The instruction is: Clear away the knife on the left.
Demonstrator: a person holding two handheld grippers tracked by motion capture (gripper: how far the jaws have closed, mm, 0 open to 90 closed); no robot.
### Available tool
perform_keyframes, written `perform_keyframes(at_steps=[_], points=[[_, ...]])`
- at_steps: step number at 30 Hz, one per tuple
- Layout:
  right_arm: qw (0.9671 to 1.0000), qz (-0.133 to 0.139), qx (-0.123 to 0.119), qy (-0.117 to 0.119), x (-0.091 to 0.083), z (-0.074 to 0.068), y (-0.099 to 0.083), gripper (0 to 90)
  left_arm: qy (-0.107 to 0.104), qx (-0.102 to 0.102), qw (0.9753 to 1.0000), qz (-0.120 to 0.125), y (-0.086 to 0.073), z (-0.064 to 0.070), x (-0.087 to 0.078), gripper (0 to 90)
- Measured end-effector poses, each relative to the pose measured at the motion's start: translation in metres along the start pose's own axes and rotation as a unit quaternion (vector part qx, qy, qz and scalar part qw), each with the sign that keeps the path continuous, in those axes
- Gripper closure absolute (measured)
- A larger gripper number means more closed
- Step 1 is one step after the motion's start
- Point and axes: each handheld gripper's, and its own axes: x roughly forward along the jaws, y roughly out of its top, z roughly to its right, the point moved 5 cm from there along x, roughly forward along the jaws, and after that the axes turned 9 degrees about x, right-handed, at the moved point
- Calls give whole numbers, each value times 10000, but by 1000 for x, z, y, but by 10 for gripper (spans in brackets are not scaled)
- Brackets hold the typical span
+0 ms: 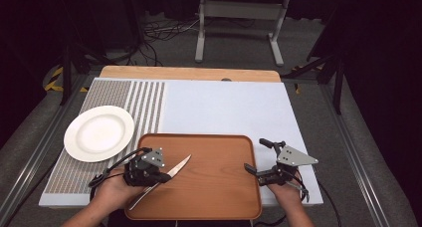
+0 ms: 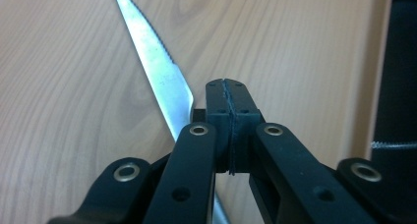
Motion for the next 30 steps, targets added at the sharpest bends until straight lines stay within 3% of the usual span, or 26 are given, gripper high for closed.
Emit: perform_keyframes(at_steps=[1,4,7,13,30], points=[[10000,0,0,0,0,0,0,24,0,0,10000,0,0,0,0,897],[10000,-22,0,-2,0,0,0,24,161,315,9992,-176,1,0,5,898],[10000,-8,-5,-7,0,0,0,24,176,445,9986,-215,1,0,8,898],[10000,-22,-17,-6,0,0,0,24,145,463,9979,-419,-1,-3,13,898],[10000,-8,-34,-23,0,0,0,24,168,494,9963,-680,-3,-5,18,900]])
